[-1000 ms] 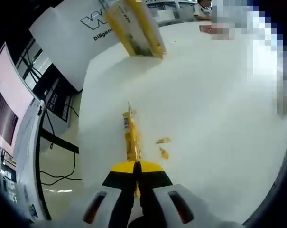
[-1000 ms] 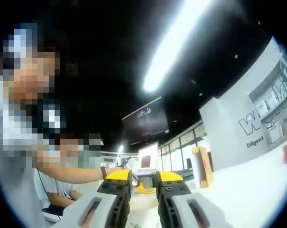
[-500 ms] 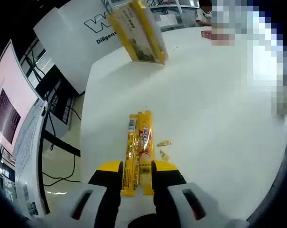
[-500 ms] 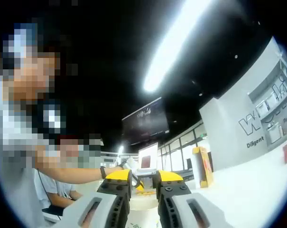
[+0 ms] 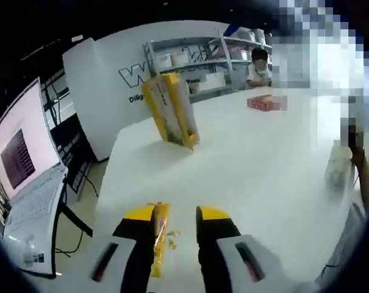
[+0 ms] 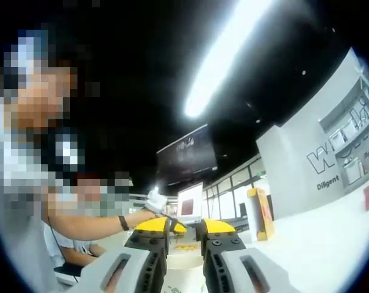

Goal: Tear open the coffee pouch, take out the coffee, and pour the coffee from the pouch into the cup

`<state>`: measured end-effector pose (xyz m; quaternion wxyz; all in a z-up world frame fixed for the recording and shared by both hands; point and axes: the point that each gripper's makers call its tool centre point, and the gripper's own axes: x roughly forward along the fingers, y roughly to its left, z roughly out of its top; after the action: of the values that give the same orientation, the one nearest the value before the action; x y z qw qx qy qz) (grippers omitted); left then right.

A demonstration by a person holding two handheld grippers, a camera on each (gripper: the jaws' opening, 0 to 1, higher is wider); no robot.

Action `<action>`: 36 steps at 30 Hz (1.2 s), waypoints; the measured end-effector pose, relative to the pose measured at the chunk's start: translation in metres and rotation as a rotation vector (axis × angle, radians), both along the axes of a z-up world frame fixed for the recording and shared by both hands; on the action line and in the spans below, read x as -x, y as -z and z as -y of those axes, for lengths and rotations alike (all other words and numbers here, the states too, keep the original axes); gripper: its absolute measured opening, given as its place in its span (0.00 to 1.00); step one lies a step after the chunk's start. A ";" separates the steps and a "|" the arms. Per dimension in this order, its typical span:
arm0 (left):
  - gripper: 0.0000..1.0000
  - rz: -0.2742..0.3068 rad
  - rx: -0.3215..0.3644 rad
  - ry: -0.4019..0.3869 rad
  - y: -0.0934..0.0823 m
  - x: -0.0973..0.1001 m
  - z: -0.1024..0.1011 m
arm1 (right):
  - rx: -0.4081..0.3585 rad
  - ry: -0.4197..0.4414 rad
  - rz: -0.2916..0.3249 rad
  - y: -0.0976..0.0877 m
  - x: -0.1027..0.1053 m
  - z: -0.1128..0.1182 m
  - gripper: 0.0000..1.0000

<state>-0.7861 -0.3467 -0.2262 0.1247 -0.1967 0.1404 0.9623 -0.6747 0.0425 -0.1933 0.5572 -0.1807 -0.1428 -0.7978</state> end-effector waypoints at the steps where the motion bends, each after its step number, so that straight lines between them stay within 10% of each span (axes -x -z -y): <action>1: 0.27 -0.013 -0.043 0.012 -0.004 -0.005 -0.008 | -0.001 0.000 0.000 0.000 0.000 0.000 0.22; 13: 0.26 -0.227 -0.291 0.375 -0.024 -0.048 -0.142 | -0.054 0.012 0.015 0.008 0.003 0.007 0.24; 20: 0.27 -0.237 -0.469 0.559 -0.008 -0.076 -0.205 | -0.125 0.016 0.038 0.016 -0.001 0.016 0.32; 36: 0.36 -0.389 -0.597 0.702 -0.013 -0.099 -0.256 | -0.481 0.149 0.138 0.074 0.001 0.048 0.66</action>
<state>-0.6869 -0.0909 -0.2137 0.4635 0.0900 -0.0625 0.8793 -0.6755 -0.0058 -0.2668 0.5126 0.0018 0.0268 -0.8582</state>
